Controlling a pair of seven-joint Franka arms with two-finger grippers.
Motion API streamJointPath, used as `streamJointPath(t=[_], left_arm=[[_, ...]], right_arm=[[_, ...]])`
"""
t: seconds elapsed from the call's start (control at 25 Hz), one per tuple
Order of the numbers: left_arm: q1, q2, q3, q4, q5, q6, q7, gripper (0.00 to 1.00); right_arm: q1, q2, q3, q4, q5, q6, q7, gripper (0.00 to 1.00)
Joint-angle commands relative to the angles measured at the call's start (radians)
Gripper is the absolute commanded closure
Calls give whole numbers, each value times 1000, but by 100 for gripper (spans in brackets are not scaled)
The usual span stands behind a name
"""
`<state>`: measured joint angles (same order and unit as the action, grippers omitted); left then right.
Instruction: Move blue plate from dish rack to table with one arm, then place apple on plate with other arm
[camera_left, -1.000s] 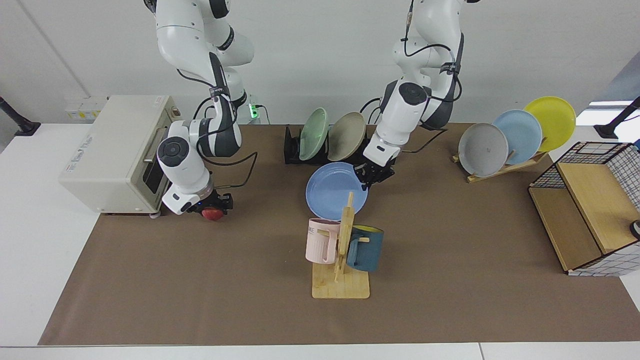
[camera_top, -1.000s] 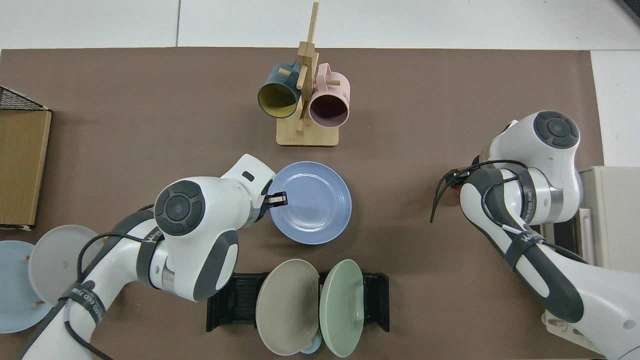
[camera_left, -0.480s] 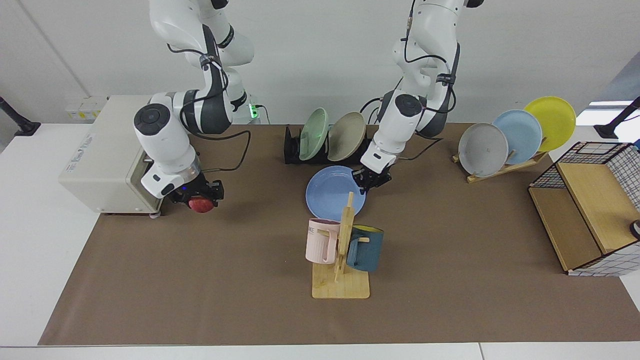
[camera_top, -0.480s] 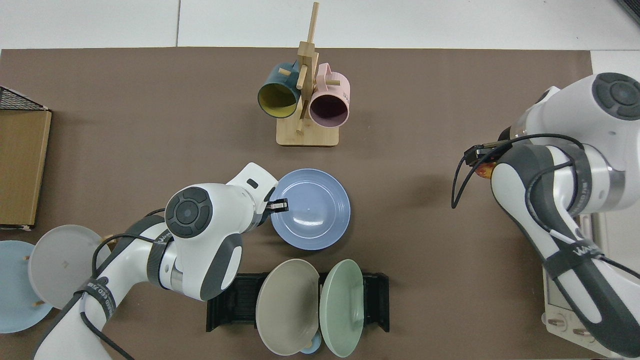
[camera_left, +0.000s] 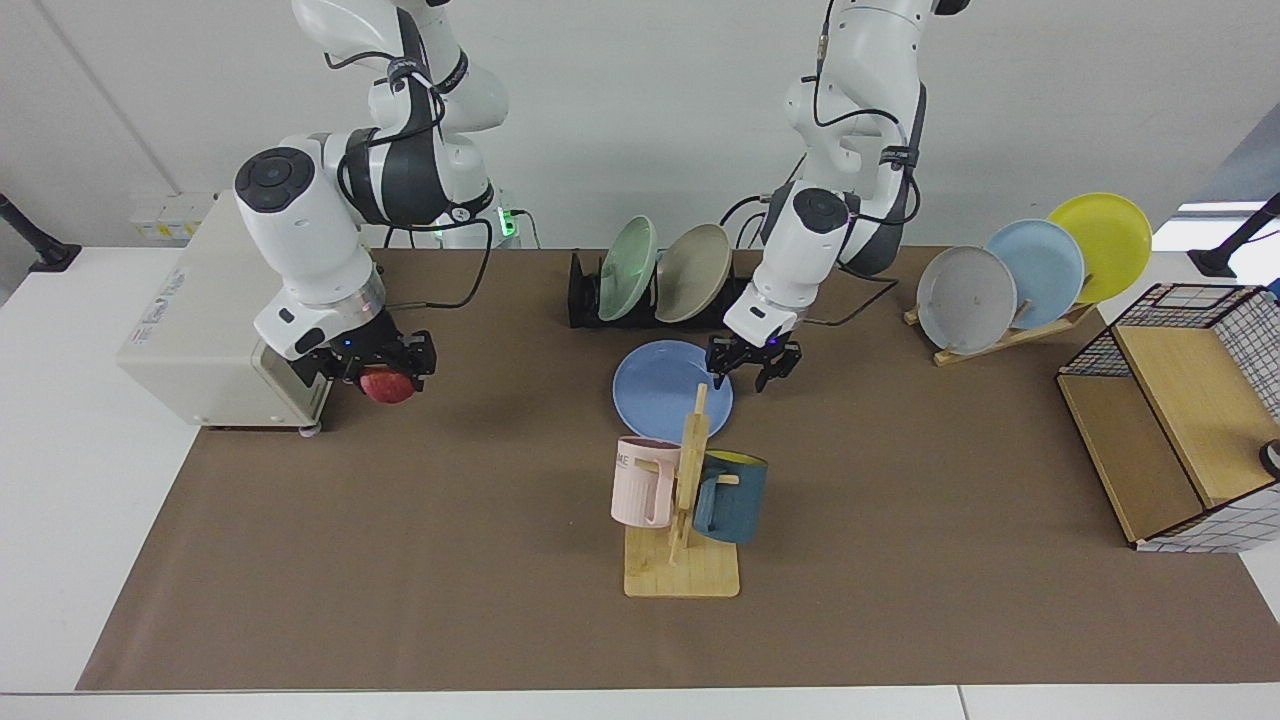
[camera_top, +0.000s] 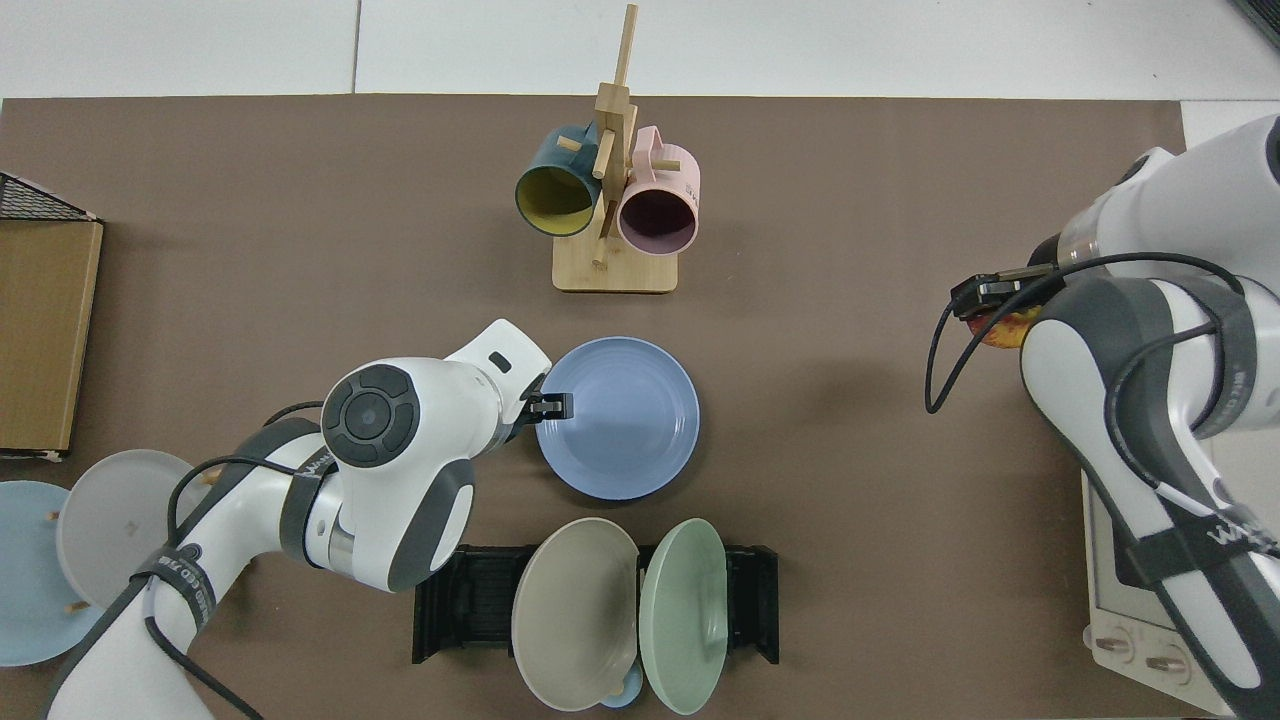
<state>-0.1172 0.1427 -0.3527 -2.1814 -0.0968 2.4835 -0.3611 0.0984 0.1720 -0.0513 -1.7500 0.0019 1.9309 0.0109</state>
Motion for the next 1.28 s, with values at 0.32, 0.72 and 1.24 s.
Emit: streamJointPath(t=[0.32, 0.72, 1.24], left_arm=[[111, -18, 4, 291, 132, -507, 66, 0], [125, -26, 135, 581, 129, -856, 238, 0], [123, -156, 287, 572, 45, -905, 392, 0]], right_arm=[[148, 1, 7, 3, 12, 8, 262, 100], [346, 66, 7, 12, 4, 43, 573, 100], [521, 283, 8, 122, 58, 253, 863, 100]])
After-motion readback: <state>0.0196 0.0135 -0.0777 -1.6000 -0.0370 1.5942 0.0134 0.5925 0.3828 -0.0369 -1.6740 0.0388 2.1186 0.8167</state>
